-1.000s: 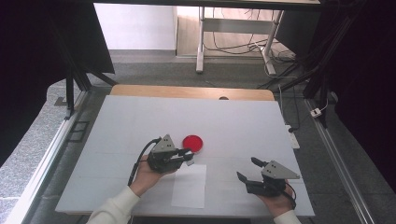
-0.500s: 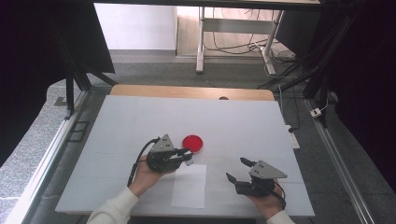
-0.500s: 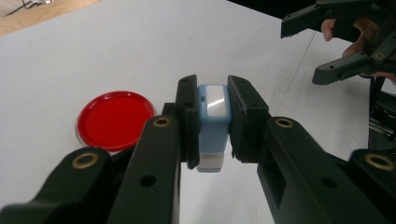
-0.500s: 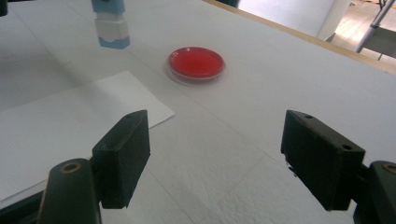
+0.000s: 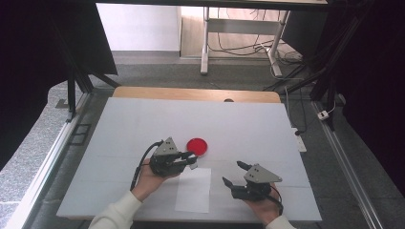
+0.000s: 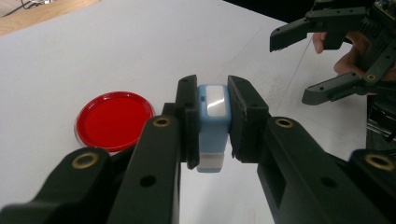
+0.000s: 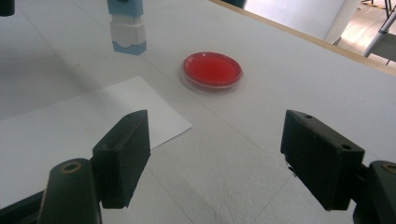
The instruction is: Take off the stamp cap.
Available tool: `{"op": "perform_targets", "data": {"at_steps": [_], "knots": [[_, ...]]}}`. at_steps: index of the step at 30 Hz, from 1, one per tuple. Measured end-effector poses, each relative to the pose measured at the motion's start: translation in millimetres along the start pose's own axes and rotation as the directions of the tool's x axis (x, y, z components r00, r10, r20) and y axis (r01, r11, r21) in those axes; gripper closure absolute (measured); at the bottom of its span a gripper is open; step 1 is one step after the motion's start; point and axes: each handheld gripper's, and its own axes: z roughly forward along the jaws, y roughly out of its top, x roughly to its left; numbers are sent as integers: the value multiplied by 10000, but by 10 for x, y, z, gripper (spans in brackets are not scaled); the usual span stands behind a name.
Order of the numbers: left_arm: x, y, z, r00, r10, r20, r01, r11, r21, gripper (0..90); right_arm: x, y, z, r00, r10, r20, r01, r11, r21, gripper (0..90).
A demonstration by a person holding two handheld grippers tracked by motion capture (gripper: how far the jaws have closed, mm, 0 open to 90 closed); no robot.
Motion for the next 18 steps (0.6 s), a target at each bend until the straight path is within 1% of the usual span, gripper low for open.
{"op": "perform_targets", "data": {"at_steps": [10,12,18], "knots": [[-5,-1,7,10000,-11,16,12,10000,-37,746,85,14,131,9999,-93,-52,93,9999,44,237],[-7,0,7,10000,-3,19,3,10000,-22,746,99,14,163,9998,-169,-52,169,9998,50,238],[-8,-1,14,10000,-13,13,13,10000,-6,745,128,28,215,9999,-112,4,112,9999,-10,241]]}}
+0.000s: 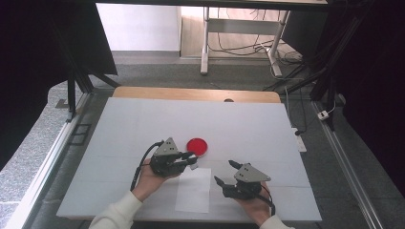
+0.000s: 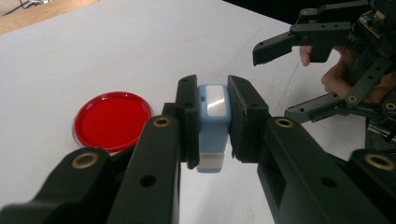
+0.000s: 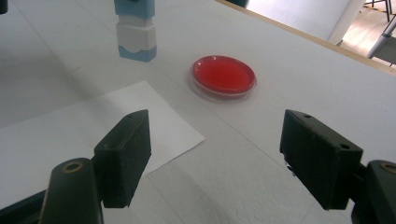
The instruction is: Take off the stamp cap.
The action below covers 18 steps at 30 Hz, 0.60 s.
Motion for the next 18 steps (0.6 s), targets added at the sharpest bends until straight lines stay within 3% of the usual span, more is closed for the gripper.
{"op": "perform_targets", "data": {"at_steps": [18], "knots": [[-3,1,1,10000,0,20,0,10000,-2,746,203,55,205,9988,-467,-127,468,9989,17,251]]}}
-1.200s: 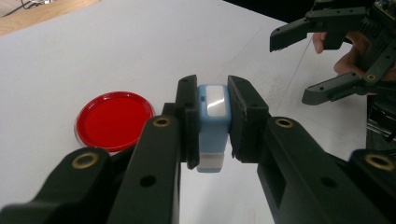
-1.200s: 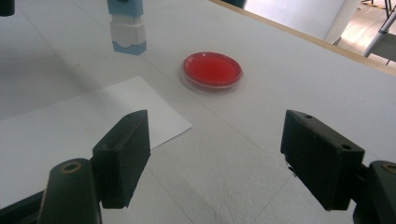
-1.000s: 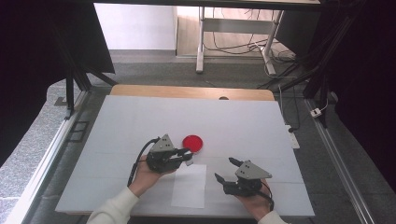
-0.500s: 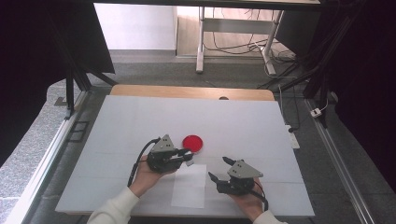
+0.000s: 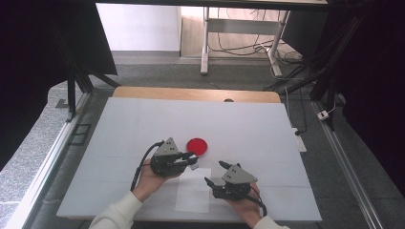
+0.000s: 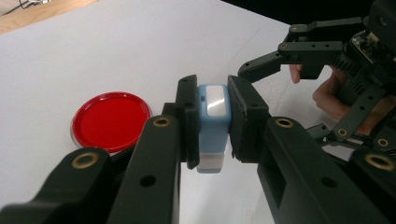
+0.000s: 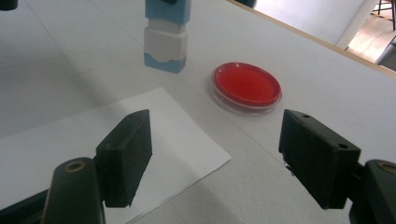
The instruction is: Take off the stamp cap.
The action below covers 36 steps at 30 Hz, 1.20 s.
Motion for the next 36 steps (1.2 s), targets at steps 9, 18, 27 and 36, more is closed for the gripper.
{"op": "perform_targets", "data": {"at_steps": [9,18,27,36], "knots": [[-10,-1,11,10000,11,26,-11,10000,9,746,45,17,39,10000,-40,-44,40,10000,4,254],[-6,-6,18,10000,5,2,-5,10000,39,746,91,52,73,9999,-116,0,116,9999,-112,269],[-21,-10,36,10000,14,25,-15,10000,67,746,109,73,116,9999,-75,74,76,9999,-122,283],[-28,-26,62,10000,-32,11,32,10000,81,746,176,101,192,10000,-67,-64,67,9999,-101,302]]}}
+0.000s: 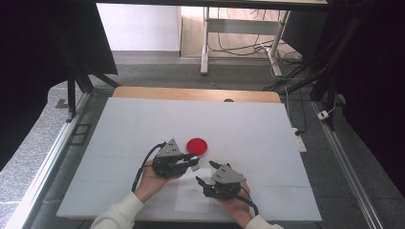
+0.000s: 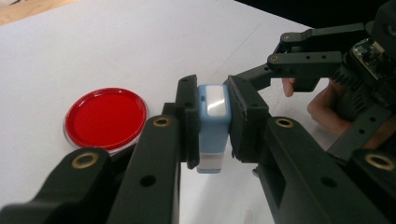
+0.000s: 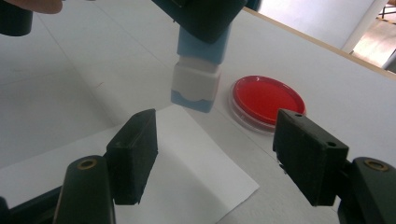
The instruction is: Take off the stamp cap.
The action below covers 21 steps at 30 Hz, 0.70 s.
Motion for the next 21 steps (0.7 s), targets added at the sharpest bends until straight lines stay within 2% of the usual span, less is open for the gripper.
{"op": "perform_targets", "data": {"at_steps": [21], "knots": [[-22,3,4,9999,-44,95,46,9999,-162,746,37,30,152,9976,527,-459,-513,9982,311,422]]}}
